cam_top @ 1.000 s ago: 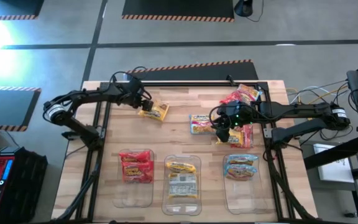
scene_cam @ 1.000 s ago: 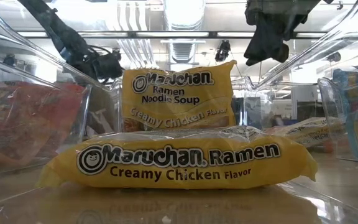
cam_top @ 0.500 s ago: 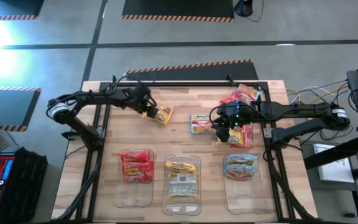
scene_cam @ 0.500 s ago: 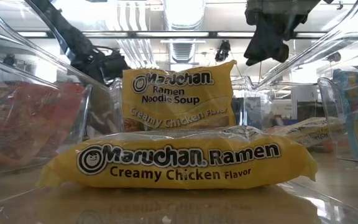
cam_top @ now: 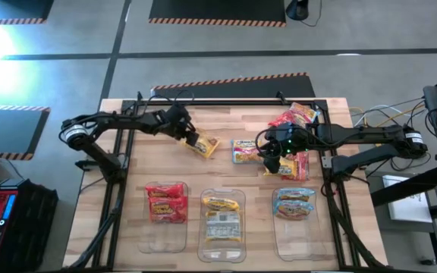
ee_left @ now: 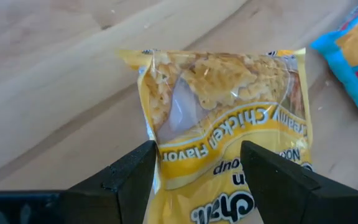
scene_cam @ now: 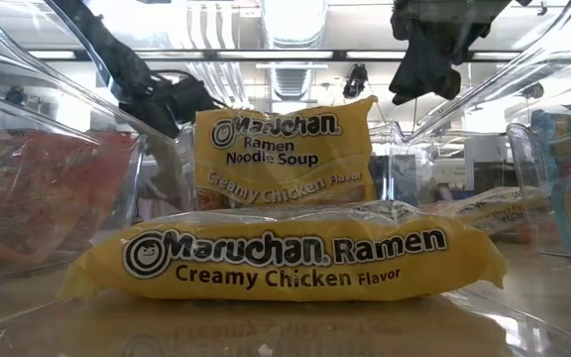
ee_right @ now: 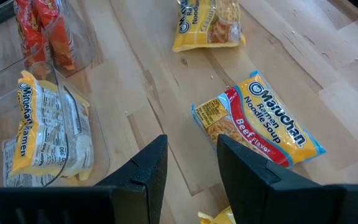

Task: Sort Maruchan noodles
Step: Put the yellow noodle pack into the middle transparent bin

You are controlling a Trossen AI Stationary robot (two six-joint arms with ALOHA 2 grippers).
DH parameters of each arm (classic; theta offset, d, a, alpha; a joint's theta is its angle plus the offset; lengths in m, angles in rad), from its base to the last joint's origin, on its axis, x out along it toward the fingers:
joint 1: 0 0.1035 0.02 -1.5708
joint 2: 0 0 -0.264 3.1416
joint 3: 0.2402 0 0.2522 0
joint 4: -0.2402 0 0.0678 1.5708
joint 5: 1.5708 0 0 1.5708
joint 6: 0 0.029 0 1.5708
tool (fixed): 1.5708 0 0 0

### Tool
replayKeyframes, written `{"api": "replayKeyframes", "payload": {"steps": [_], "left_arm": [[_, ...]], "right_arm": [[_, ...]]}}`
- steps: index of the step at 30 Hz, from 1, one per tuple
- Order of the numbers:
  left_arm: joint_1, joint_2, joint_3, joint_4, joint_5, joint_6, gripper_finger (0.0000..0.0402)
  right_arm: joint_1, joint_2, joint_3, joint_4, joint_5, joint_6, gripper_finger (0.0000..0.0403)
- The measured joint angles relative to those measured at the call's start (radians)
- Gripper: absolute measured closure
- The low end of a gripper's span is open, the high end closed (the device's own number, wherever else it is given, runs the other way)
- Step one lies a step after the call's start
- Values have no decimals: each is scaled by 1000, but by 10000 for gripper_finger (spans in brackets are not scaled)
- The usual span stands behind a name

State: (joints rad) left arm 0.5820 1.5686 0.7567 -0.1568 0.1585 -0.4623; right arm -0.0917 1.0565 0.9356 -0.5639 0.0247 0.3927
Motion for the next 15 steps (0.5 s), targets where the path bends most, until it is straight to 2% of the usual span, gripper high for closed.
{"api": "replayKeyframes", "payload": {"steps": [5, 12, 15], "left_arm": [[-10, 25, 0, 38, 5, -29, 182], [-24, 25, 4, 75, 51, -165, 182], [-30, 24, 29, 78, 27, -219, 182]], "right_arm": [[0, 0, 0, 0, 0, 0, 275], [0, 0, 0, 0, 0, -1, 275], [0, 0, 0, 9, 2, -91, 275]]}}
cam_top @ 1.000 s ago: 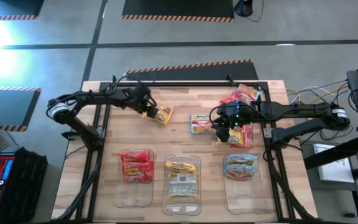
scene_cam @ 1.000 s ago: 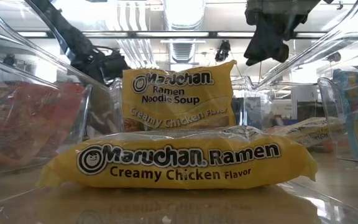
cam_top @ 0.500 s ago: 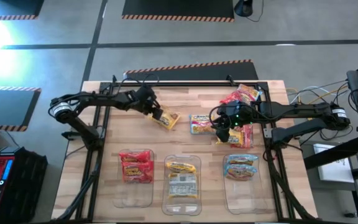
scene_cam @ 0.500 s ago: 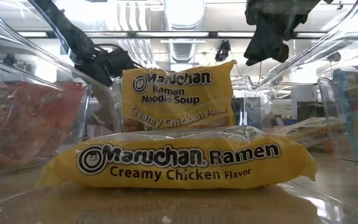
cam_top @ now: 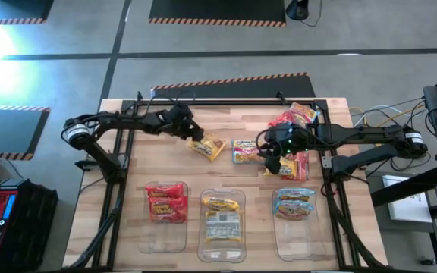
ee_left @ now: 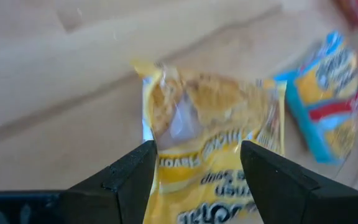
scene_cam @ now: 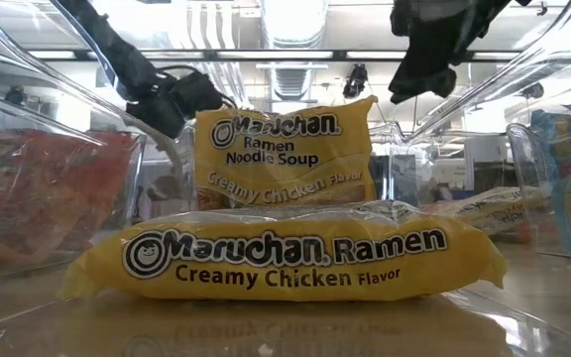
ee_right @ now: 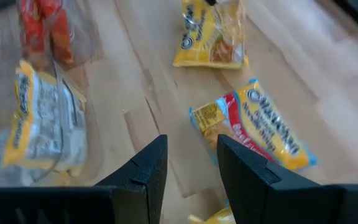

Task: Sort Maruchan noodles
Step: Put the yellow noodle pack into the middle transparent bin

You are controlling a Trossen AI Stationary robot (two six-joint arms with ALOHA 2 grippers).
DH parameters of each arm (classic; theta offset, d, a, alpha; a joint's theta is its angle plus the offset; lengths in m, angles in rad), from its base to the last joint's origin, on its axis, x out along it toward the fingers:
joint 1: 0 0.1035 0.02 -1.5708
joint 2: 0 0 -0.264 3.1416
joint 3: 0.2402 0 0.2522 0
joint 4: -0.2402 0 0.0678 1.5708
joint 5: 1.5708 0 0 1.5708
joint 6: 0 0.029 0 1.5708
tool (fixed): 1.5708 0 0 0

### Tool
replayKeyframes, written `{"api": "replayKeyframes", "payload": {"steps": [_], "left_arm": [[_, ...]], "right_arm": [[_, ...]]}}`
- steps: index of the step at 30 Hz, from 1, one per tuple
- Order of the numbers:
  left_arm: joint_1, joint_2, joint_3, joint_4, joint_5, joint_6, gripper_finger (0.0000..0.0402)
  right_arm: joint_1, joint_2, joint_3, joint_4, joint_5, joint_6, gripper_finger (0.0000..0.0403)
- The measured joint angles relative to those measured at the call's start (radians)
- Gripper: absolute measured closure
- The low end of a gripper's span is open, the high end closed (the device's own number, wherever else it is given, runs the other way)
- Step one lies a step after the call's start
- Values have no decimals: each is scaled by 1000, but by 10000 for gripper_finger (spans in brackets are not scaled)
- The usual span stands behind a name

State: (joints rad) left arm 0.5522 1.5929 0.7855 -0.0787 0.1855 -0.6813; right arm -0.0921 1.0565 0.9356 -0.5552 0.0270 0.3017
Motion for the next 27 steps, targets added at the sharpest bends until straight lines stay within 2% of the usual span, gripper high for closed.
{"api": "replayKeyframes", "payload": {"steps": [3, 9, 14, 17, 20, 27], "left_arm": [[-4, 0, 40, 0, -45, -21, 182], [-27, -1, 150, -28, -78, -44, 182], [-97, -2, 223, -224, -231, -61, 182], [-143, -2, 227, -298, -273, -123, 182], [-181, -2, 205, -311, -284, -209, 182], [-243, 35, 200, -337, -347, -397, 182]], "right_arm": [[0, 0, 0, 32, -1, -80, 275], [0, 0, 0, 124, -1, -65, 275], [0, 0, 0, 232, 0, -78, 275], [-3, 0, 0, 273, 14, -92, 275], [-7, 3, 0, 286, 53, -104, 275], [-6, 21, 0, 341, 54, -187, 275]]}}
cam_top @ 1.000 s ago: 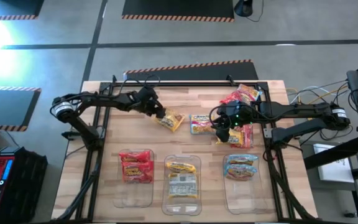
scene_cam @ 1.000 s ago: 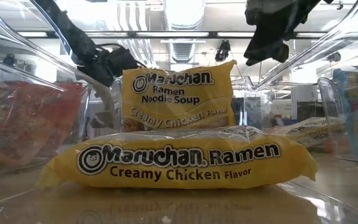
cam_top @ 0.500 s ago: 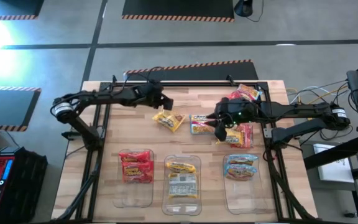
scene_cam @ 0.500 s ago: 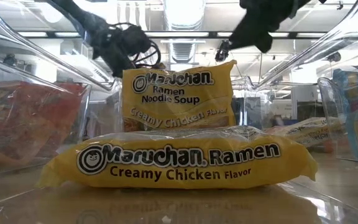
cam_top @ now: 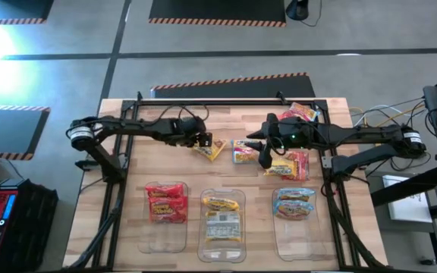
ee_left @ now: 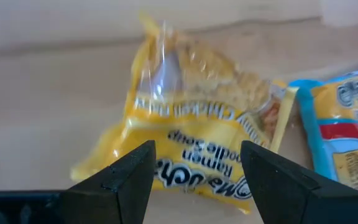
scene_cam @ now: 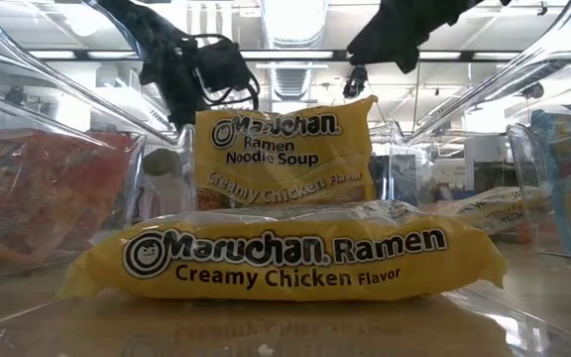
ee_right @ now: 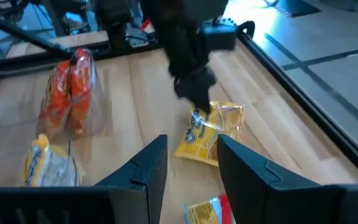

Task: Sort Maruchan noodles
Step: Put the yellow noodle pack into the middle transparent bin

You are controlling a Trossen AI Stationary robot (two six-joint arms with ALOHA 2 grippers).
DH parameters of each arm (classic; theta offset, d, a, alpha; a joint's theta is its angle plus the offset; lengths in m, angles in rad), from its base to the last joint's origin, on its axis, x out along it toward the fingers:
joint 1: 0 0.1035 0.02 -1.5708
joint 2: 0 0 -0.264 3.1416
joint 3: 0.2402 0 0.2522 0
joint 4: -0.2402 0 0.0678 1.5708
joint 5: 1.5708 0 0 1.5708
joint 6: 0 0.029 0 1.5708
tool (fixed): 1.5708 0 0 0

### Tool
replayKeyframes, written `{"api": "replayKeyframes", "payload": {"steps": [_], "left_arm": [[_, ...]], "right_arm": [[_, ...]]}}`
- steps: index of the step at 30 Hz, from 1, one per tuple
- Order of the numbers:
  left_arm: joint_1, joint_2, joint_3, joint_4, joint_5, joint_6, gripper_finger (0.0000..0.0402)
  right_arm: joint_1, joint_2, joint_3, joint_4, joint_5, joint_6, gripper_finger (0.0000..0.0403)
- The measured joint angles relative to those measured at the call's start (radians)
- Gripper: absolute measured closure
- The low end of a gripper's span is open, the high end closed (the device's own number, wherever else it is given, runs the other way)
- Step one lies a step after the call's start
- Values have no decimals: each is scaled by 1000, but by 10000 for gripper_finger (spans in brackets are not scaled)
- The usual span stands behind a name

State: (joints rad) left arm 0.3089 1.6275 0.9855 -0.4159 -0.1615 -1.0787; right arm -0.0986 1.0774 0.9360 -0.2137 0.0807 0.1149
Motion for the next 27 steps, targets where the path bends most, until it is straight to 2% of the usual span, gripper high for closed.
{"api": "replayKeyframes", "payload": {"steps": [5, 11, 17, 23, 27], "left_arm": [[-46, 42, 0, -7, -4, -109, 182], [-87, 73, -1, 5, -5, -174, 182], [-87, 134, 1, 60, 8, -177, 182], [-86, 189, 5, 197, 23, -61, 182], [-81, 197, 7, 187, 51, 55, 182]], "right_arm": [[0, 40, 0, 74, 5, 55, 275], [-1, 113, 0, 63, 176, 32, 275], [0, 164, 0, 66, 208, 20, 275], [0, 167, 0, 63, 208, -23, 275], [-19, 163, 0, 62, 208, -47, 275]]}}
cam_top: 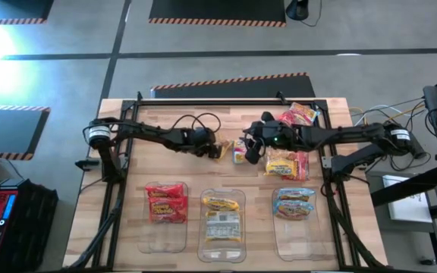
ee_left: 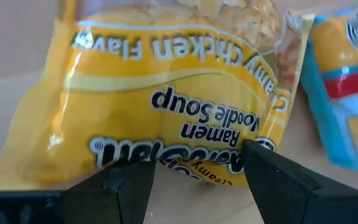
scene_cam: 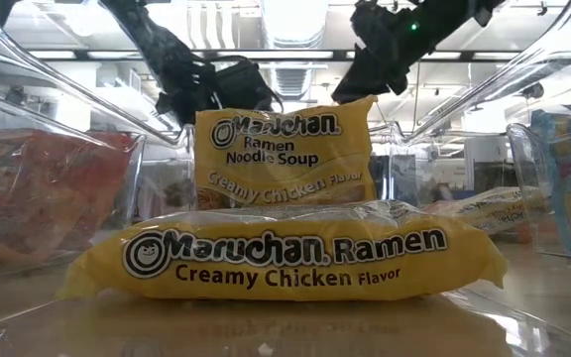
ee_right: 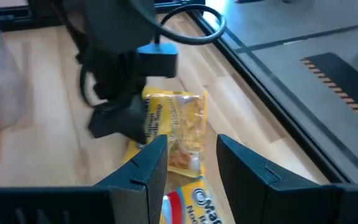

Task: Sort Maruchan noodles
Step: Put the yellow noodle pack into the middle transparent bin

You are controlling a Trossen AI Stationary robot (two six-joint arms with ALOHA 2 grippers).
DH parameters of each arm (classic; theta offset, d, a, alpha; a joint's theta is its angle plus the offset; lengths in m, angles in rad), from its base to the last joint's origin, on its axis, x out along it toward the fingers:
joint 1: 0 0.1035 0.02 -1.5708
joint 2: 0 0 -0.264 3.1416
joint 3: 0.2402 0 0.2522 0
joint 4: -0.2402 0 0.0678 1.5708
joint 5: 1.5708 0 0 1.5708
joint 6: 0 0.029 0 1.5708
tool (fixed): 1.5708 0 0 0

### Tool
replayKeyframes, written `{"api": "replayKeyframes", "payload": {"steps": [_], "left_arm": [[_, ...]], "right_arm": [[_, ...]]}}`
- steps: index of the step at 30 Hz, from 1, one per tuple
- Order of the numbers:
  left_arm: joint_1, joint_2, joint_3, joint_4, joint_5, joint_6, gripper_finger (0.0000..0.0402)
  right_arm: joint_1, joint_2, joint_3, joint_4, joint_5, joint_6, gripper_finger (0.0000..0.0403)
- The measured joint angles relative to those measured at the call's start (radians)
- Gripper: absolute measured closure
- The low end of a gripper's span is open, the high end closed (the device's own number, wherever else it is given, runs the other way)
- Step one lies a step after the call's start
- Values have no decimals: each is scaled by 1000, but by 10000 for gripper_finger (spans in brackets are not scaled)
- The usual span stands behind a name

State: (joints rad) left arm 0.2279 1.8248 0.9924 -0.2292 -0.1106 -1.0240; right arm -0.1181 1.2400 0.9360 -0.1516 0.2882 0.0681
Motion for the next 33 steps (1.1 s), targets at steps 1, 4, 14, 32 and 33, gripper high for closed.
{"api": "replayKeyframes", "payload": {"steps": [1, 4, 14, 32, 33], "left_arm": [[0, 0, 0, -9, 4, 45, 182], [1, -6, -3, -36, 44, 183, 182], [17, -60, -8, -185, 64, 346, 182], [88, -59, -6, -192, 14, 356, 182], [91, -59, -6, -199, 13, 356, 182]], "right_arm": [[-8, 0, 0, 0, 0, 7, 275], [-43, 5, 0, 0, -3, 40, 275], [-200, 42, 0, -23, -195, 269, 275], [-253, 380, 0, 251, -528, 533, 275], [-256, 382, 0, 264, -529, 536, 275]]}}
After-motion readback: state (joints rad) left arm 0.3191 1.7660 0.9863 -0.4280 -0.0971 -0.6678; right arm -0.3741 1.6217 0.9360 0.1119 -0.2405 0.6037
